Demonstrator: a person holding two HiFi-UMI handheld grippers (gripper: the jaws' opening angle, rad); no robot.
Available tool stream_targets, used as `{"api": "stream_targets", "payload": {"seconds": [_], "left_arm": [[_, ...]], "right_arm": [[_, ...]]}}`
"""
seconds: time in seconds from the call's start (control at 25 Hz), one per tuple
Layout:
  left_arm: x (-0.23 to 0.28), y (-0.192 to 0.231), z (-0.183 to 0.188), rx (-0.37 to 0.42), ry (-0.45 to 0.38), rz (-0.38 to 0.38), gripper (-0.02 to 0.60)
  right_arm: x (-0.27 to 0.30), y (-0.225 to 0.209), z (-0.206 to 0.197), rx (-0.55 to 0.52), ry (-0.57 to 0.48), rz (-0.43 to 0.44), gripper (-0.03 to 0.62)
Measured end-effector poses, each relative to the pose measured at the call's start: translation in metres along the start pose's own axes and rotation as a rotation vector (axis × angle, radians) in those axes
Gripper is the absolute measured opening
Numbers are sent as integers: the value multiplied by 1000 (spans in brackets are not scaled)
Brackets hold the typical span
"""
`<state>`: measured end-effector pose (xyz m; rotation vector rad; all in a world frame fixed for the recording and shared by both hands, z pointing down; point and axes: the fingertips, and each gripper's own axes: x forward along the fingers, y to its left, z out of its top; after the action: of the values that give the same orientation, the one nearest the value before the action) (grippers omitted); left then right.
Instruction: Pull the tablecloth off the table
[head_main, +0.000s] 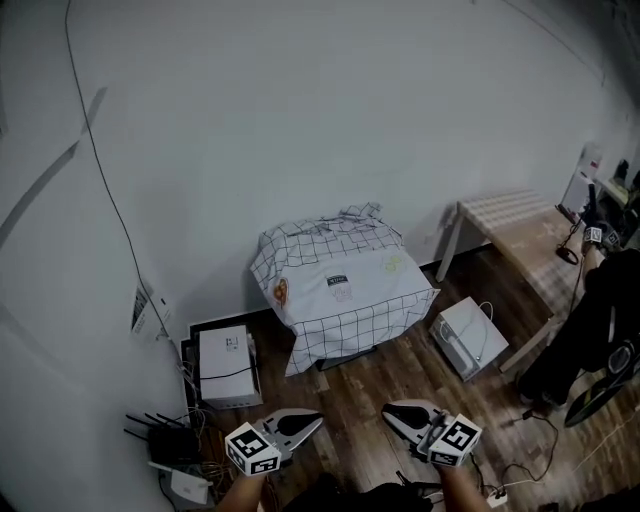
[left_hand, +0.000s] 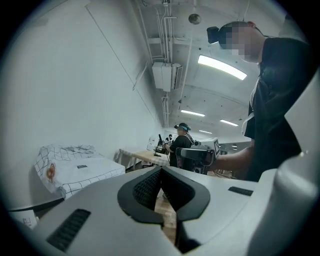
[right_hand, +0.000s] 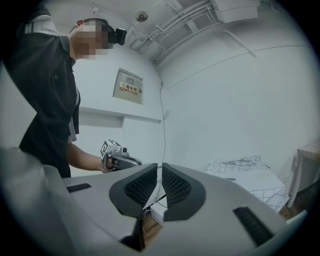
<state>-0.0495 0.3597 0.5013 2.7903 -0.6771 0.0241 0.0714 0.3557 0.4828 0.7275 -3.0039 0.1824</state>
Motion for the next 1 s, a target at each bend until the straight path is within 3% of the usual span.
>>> {"api": "stream_targets", "payload": {"seconds": [0.32, 0.56, 0.76, 1.0], "left_arm": [[24, 66, 5, -12, 40, -47, 12], [57, 117, 11, -9, 75, -51, 12], [94, 167, 27, -13, 110, -18, 12], [166, 229, 69, -18, 112, -8, 12]], "right_arm": [[39, -58, -2, 19, 41, -59, 21], [66, -117, 1, 14, 26, -34, 21], [94, -189, 2, 34, 5, 0, 21], [120, -293, 33, -8, -21, 40, 21]]}}
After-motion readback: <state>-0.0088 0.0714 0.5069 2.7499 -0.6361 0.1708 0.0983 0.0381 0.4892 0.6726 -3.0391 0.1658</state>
